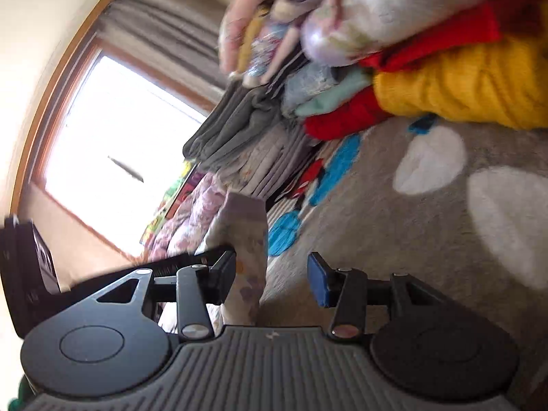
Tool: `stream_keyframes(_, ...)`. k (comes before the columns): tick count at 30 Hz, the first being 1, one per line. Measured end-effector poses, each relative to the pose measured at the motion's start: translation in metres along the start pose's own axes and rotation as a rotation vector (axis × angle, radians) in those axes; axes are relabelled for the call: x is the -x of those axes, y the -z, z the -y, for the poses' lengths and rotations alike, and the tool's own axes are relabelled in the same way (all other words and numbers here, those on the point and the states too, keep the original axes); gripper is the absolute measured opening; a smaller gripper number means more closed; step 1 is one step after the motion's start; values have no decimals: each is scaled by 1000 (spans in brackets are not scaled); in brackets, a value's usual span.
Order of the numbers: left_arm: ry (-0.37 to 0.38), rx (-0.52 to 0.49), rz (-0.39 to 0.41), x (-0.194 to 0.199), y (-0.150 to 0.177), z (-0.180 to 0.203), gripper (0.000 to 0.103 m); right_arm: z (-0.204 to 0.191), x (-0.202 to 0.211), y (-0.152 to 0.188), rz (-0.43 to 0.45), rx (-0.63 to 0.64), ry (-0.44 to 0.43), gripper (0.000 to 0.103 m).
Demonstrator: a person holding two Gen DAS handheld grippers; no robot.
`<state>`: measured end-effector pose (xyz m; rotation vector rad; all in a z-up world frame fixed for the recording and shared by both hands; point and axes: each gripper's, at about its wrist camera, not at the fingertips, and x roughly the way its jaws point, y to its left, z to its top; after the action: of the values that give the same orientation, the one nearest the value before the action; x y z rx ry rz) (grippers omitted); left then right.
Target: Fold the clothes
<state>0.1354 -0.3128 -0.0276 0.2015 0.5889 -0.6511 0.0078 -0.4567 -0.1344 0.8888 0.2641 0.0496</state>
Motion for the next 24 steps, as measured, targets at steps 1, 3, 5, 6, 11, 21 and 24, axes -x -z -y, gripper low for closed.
stream_keyframes(1, 30, 51, 29, 14, -3, -15, 7, -15, -5, 6, -26, 75, -11, 51)
stream_keyframes(3, 71, 138, 74, 40, -5, -44, 7, -43, -13, 20, -74, 225, -31, 54)
stream_keyframes(5, 79, 209, 114, 63, -2, -70, 7, -67, -21, 34, -125, 354, -53, 60)
stream_keyframes(6, 77, 241, 130, 73, 0, -82, 6, -79, -26, 42, -151, 414, -61, 63)
stream_keyframes(11, 47, 366, 205, 118, 20, -125, 6, -119, -40, 83, -243, 657, -54, 65)
stream_keyframes(21, -11, 553, 272, 172, 72, -184, 6, -138, -49, 123, -274, 900, 32, 56)
stream_keyframes(24, -26, 589, 277, 182, 89, -195, 6, -143, -52, 136, -304, 973, 40, 56)
